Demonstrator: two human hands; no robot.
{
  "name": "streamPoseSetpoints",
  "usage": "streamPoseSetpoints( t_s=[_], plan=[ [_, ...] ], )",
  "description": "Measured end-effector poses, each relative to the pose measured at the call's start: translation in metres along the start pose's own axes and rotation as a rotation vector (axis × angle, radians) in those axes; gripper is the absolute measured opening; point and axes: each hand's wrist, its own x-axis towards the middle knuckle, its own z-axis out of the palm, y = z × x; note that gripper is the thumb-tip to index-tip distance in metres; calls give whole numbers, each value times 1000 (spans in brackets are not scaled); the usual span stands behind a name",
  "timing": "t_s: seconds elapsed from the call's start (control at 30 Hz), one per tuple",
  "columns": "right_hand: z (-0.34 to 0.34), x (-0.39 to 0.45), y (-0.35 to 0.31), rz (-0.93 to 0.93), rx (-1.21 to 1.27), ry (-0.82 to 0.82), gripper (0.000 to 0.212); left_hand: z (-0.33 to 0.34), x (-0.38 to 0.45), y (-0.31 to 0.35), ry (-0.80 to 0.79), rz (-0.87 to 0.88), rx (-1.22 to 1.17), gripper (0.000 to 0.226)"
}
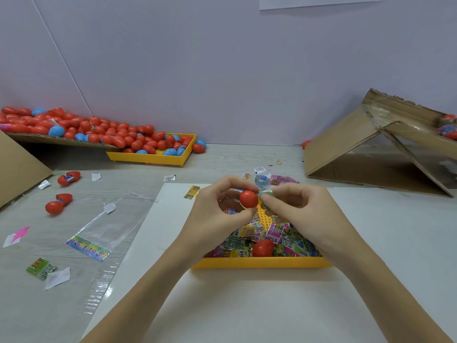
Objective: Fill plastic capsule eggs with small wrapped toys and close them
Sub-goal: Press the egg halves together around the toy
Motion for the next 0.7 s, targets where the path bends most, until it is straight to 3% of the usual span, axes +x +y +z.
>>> streamPoseSetpoints(
  t_s=[0.07, 0.2, 0.33, 0.7],
  plan=[
    [-2, 0, 3, 15, 5, -1, 8, 0, 0, 1, -15, -6, -31, 35],
    [-3, 1, 4, 49, 119, 25, 16, 0, 1, 3, -47, -49, -188, 45],
    [-3, 2, 3, 37, 176, 64, 20, -1, 1, 4, -63, -68, -231, 37],
    [-2, 1, 3, -63, 77, 55, 13, -2, 4, 3, -83, -93, -309, 35]
  ],
)
